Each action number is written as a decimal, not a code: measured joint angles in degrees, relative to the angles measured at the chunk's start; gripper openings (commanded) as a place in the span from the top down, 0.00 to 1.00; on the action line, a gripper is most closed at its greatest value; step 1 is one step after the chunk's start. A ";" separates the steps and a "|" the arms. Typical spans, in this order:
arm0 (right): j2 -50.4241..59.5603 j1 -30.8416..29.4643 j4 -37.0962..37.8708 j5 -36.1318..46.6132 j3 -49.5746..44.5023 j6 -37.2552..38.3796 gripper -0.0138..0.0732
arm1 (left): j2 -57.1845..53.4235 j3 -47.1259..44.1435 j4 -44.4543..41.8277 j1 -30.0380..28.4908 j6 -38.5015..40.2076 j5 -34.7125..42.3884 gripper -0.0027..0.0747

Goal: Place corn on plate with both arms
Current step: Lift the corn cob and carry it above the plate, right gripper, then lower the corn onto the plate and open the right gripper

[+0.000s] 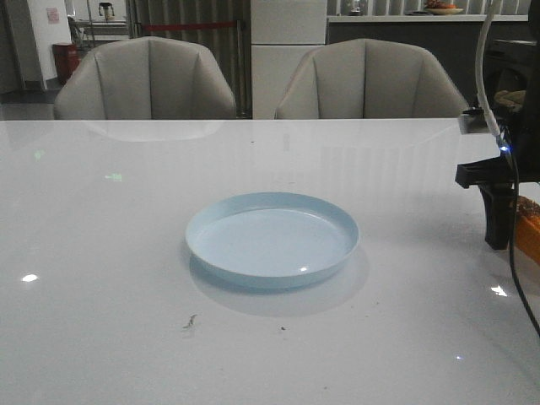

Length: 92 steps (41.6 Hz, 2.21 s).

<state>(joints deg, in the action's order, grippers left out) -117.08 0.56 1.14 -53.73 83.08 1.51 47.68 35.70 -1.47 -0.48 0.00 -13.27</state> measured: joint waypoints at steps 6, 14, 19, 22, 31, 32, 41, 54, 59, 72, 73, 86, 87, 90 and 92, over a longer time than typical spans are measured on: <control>-0.10 0.13 -1.53 -1.74 3.57 -0.36 0.73 | 0.00 0.00 0.00 0.00 0.00 0.00 0.50; -0.10 2.49 -5.92 -5.84 13.29 -3.76 0.73 | 0.00 0.00 0.00 0.00 0.00 0.00 0.50; -0.10 5.78 -7.80 -8.19 19.93 -5.45 0.73 | 0.00 0.00 0.00 0.00 0.00 0.00 0.50; -0.10 8.20 -8.18 -9.23 23.59 -5.83 0.73 | 0.00 0.00 0.00 0.00 0.00 0.00 0.50; -0.10 16.10 -11.51 -10.53 29.49 -6.08 0.73 | 0.00 0.00 0.00 0.00 0.00 0.00 0.50; -0.10 16.55 -12.22 -10.40 29.57 -6.11 0.73 | 0.00 0.00 0.00 0.00 0.00 0.00 0.50; -1.33 21.58 -16.47 -7.38 29.71 -6.11 0.73 | 0.00 0.00 0.09 0.00 0.00 0.00 0.50; -7.91 22.79 -17.83 -9.82 29.75 -6.21 0.60 | 0.00 0.00 0.42 0.00 0.00 0.00 0.50; -10.09 22.79 -18.61 -10.11 29.75 -6.21 0.45 | 0.00 0.00 0.42 0.00 0.00 0.00 0.50; -12.71 22.79 -18.91 -10.04 29.75 -6.21 0.22 | 0.00 0.00 0.42 0.00 0.00 0.00 0.50; -12.84 22.79 -18.91 -9.95 29.75 -6.21 0.22 | 0.00 0.00 0.42 0.00 0.00 0.00 0.50; -13.18 22.79 -20.07 -10.09 30.79 -6.21 0.22 | 0.00 0.00 0.42 0.00 0.00 0.00 0.50; -13.18 22.79 -20.07 -10.44 31.42 -6.21 0.23 | 0.00 0.00 0.42 0.00 0.00 0.00 0.50; -13.18 22.79 -19.67 -11.32 33.62 -6.21 0.23 | 0.00 0.00 0.42 0.00 0.00 -0.27 0.50; -13.02 22.79 -18.85 -11.98 35.16 -6.21 0.23 | 0.00 0.00 0.42 0.00 0.00 -0.67 0.50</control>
<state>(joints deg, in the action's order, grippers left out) -130.10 23.35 -17.72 -65.71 118.24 -4.70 47.68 35.70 -1.05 -0.48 0.00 -13.94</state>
